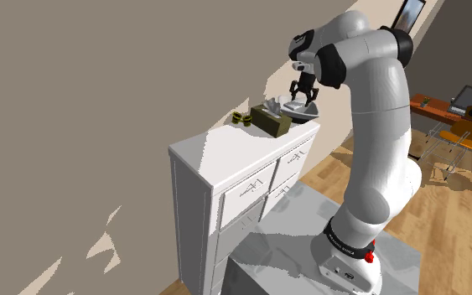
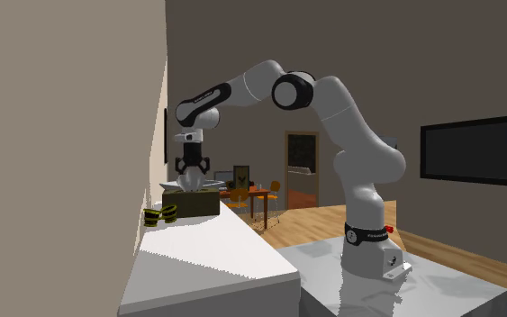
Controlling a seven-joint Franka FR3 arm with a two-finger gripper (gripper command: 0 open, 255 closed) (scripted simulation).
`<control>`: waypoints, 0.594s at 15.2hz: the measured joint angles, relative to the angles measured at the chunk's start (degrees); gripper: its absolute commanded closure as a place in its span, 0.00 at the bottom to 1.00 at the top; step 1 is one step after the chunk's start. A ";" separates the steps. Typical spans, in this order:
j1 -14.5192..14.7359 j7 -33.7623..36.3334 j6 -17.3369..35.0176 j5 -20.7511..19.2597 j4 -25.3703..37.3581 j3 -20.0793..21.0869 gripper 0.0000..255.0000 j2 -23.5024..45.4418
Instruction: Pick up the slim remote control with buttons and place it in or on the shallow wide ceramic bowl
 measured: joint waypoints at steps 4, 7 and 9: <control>0.01 0.00 0.04 0.01 -0.06 0.02 0.00 0.06; -0.17 0.39 -2.20 -0.56 1.88 -0.32 0.00 -0.51; -0.33 1.08 -5.08 -1.10 4.49 -0.62 0.00 -1.05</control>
